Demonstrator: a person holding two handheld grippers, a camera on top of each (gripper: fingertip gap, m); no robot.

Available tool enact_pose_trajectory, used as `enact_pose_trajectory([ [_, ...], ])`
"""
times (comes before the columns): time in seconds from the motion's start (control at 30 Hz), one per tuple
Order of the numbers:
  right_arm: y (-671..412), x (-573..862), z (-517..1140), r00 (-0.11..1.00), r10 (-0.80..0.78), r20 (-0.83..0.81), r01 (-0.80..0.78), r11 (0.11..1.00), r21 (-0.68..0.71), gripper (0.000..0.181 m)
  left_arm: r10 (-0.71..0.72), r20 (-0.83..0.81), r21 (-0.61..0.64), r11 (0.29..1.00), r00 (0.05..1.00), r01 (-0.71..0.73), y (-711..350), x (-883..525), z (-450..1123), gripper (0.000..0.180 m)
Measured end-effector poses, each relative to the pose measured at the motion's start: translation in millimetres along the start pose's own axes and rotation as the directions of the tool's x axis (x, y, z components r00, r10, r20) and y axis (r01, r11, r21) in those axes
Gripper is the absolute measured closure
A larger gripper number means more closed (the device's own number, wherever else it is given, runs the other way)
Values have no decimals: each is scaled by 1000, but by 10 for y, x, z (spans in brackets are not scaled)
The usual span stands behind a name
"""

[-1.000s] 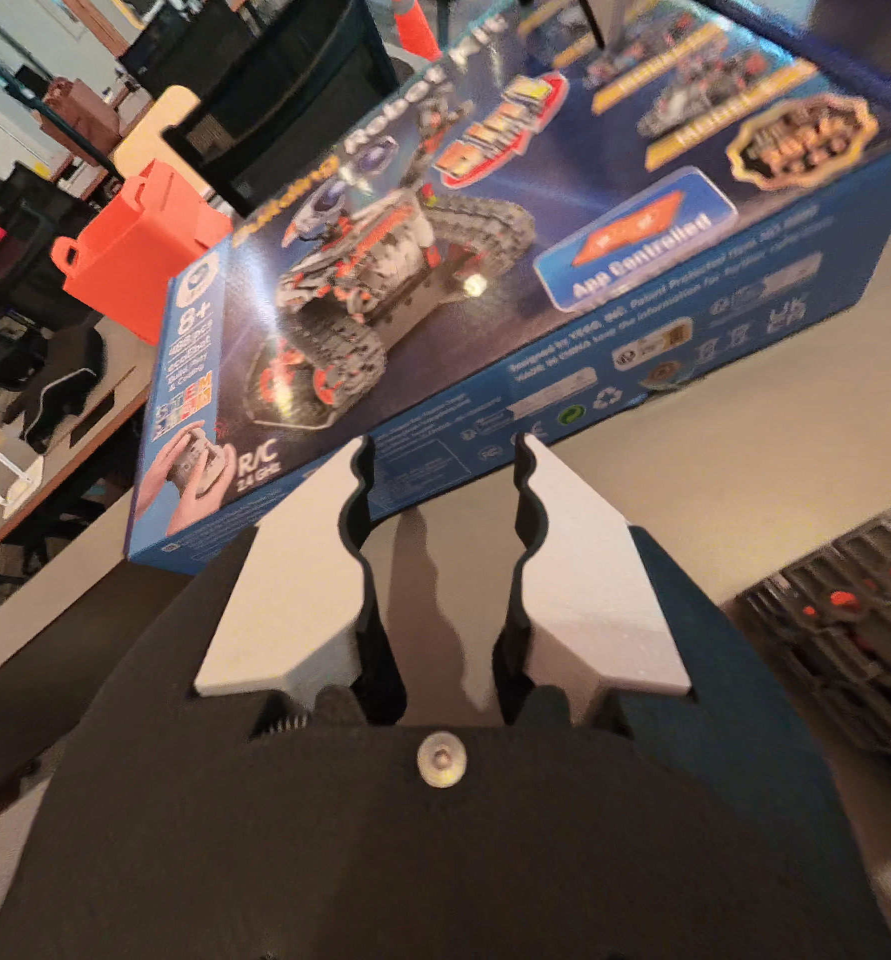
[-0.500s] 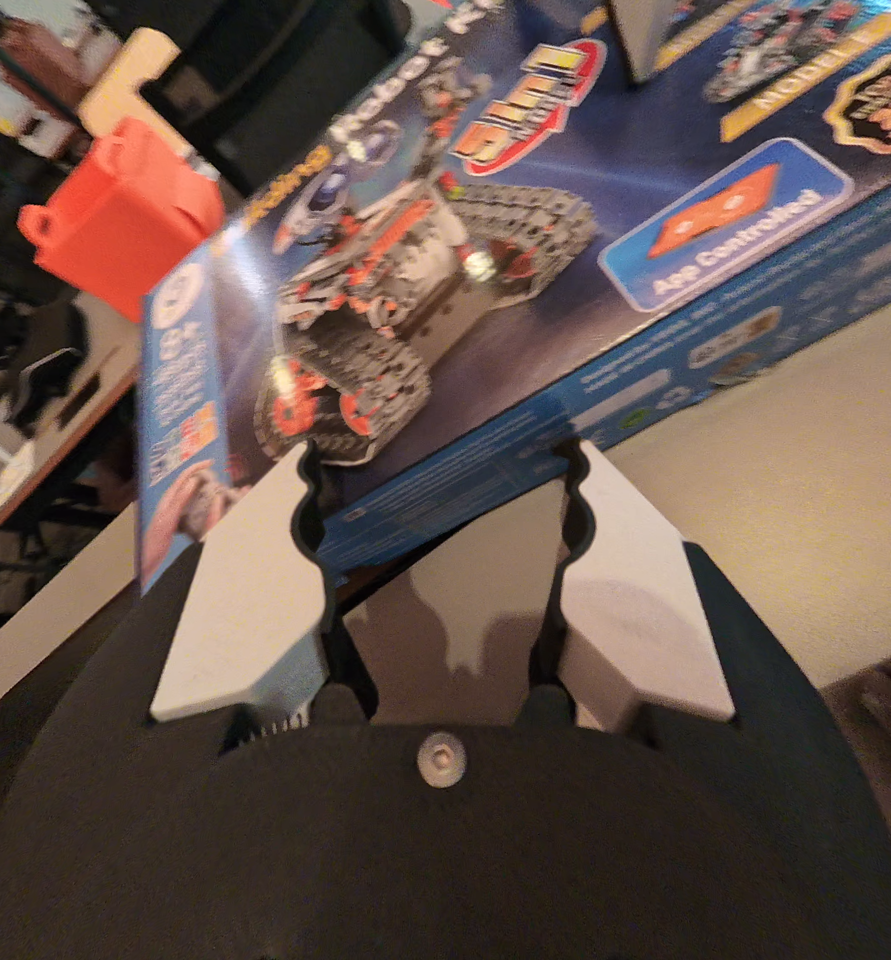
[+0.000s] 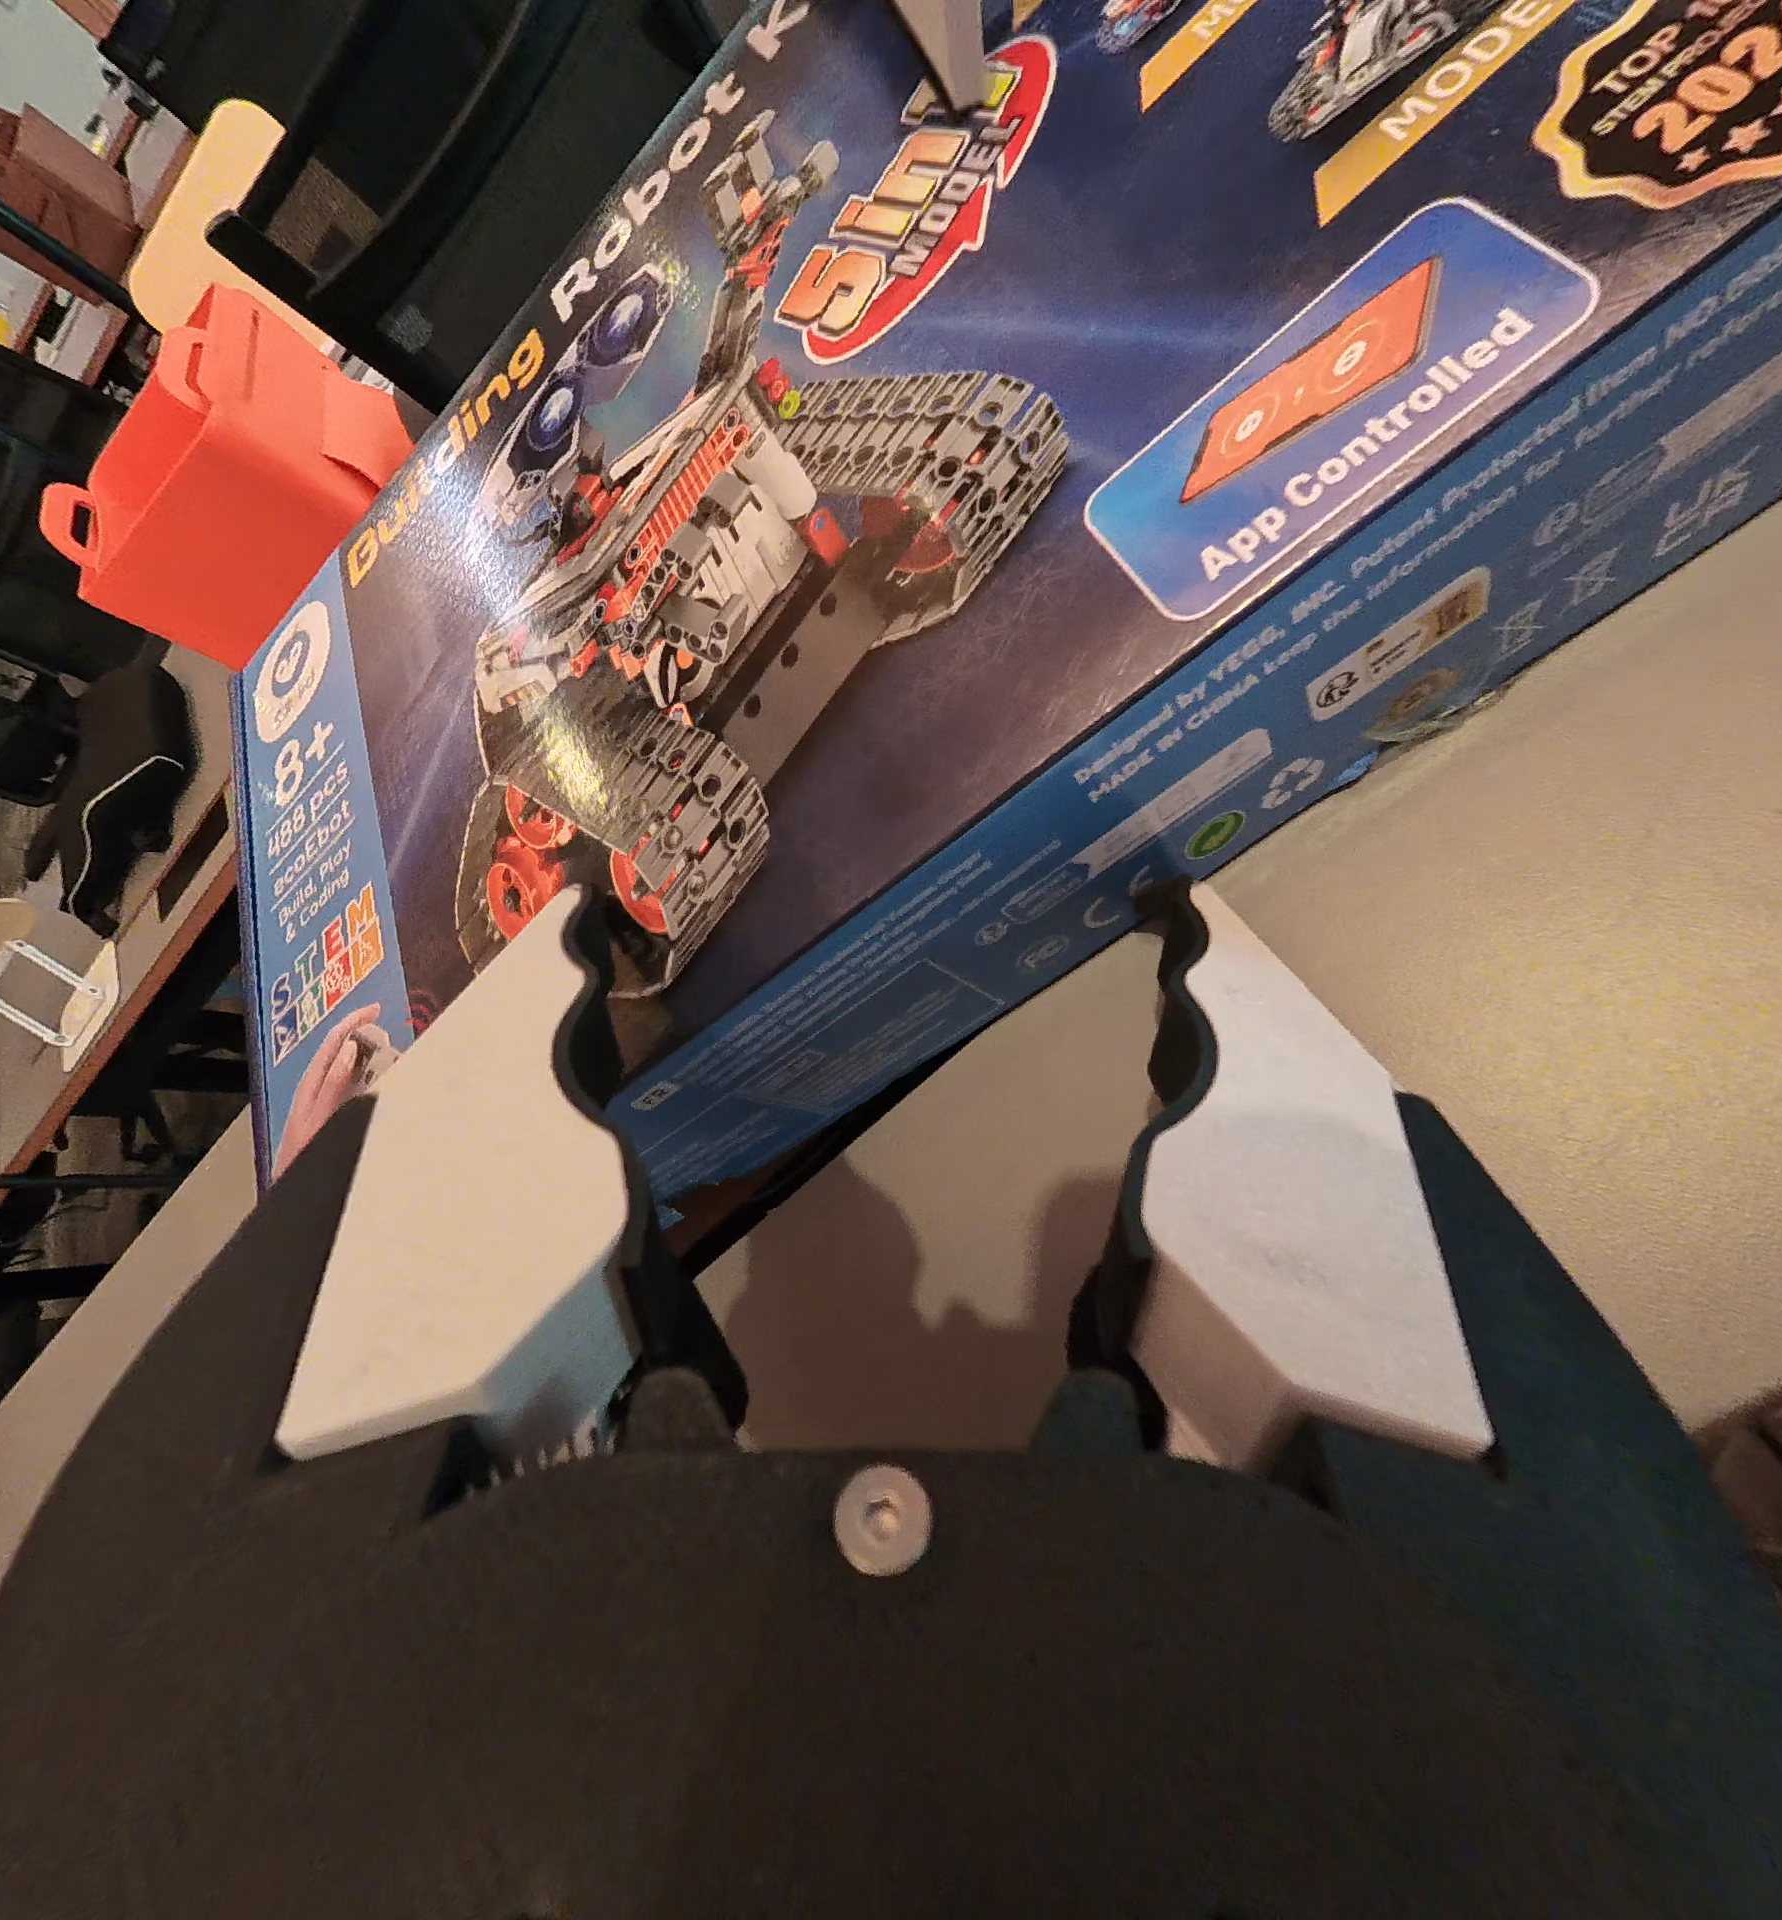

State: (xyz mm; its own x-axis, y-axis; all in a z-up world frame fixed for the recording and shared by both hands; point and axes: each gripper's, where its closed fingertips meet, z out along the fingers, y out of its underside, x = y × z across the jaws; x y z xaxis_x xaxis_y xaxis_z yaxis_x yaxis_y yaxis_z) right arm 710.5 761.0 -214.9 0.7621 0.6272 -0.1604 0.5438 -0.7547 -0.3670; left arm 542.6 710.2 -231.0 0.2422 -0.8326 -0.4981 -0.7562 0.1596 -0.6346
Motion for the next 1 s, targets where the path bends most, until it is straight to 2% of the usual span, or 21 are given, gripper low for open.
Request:
enact_pose_trajectory([
  [0.33, 315, -110, -123, 997, -66, 47, 71, 992, -108, 92, 163, -15, -19, 986, 987, -163, -133, 248, -84, 87],
  [0.53, 442, -209, -158, 993, -101, 62, 109, 981, -161, 94, 172, -25, 9, 985, 985, -172, -120, 353, -163, 88],
  [0.7, 479, -235, -170, 988, -138, 67, 149, 969, -199, 95, 156, -54, 42, 987, 986, -154, -160, 415, -232, 95],
  [0.9, 462, -233, -180, 986, -152, 65, 162, 963, -214, 95, 48, -139, 116, 993, 989, -32, -252, 366, -339, 120],
  [0.97, 440, -189, -219, 991, -135, 20, 136, 965, -223, 97, 4, -172, 118, 993, 985, 17, -221, 330, -372, 117],
  [1.0, 389, -157, -281, 992, -121, -28, 113, 972, -208, 107, -16, -166, 114, 993, 986, 35, -198, 283, -395, 117],
])
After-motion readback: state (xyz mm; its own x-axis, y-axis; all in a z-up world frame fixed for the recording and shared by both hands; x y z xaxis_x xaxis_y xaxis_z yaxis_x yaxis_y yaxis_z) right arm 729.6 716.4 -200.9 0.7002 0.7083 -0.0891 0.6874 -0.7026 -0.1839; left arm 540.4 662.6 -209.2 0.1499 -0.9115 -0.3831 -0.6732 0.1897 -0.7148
